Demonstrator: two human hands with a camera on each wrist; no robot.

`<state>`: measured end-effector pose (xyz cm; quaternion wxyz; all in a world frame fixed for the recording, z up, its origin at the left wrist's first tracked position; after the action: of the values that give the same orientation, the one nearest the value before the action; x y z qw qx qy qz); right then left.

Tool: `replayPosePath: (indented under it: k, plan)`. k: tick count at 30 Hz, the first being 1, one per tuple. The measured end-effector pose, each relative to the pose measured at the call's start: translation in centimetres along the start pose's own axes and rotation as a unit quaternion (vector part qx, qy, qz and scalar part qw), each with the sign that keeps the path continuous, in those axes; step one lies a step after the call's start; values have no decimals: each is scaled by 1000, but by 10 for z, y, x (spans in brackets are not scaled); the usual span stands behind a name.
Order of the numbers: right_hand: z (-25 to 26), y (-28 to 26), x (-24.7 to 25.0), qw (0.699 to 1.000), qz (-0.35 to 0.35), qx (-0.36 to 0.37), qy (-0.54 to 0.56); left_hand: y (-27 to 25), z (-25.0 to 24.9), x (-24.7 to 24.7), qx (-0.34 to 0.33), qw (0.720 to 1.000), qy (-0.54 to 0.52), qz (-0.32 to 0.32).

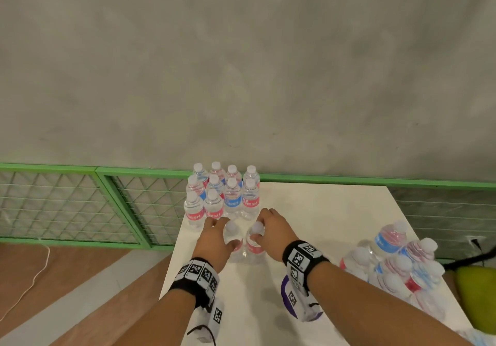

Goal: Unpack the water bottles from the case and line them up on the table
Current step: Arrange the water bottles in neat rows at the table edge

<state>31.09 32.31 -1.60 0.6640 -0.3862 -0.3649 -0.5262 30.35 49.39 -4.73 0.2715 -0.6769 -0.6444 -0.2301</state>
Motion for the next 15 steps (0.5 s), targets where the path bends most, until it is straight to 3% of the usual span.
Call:
replayPosePath:
  k: [7,11,15]
  plan:
    - [-4,44,11,1000,-5,-3,-7,41,-9,14,-36,999,-28,-24]
    - [-4,54,11,1000,4,14,-20,53,-12,19,-90,996,-8,-19]
    - [0,59,8,998,15,26,-48,63,-17,20,-95,995,20,-12]
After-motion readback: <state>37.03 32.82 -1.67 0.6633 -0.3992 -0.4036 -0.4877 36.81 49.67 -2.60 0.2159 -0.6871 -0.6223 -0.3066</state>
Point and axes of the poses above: each hand's wrist, its own y-axis towards the middle knuckle, its own x-axis out of the back of the hand, z = x × y, the point moved 6 cm from there along y, towards the middle knuckle, and after that the axes turned 9 degrees about -y, right-handed, at the moved point
